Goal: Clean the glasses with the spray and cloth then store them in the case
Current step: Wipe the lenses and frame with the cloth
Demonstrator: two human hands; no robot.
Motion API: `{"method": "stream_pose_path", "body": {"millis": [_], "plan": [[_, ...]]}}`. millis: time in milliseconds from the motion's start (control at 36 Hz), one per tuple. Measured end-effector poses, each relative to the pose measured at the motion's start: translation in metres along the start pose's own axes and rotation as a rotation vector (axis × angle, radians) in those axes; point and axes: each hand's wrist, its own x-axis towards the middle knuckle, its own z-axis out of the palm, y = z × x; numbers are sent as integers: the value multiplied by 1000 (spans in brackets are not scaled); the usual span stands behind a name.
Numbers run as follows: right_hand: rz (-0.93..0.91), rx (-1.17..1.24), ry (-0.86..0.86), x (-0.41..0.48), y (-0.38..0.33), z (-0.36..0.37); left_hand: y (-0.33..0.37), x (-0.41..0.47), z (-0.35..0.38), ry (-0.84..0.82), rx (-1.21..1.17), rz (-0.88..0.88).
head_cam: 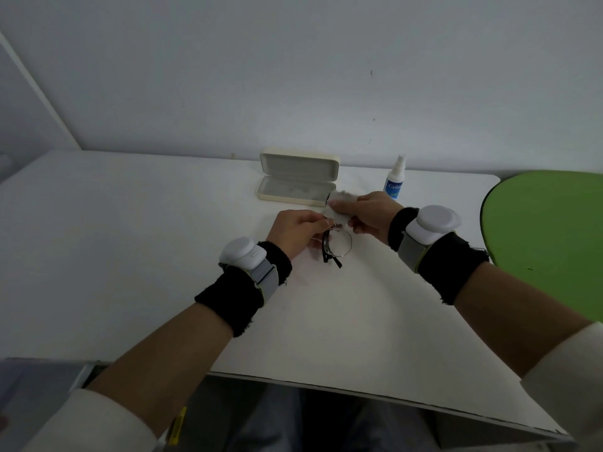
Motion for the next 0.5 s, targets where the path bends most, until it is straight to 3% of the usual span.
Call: {"method": "stream_pose_path", "body": {"millis": [500], "plan": [[31,8,65,-3,-3,3,-3,-2,0,13,3,50]]}}
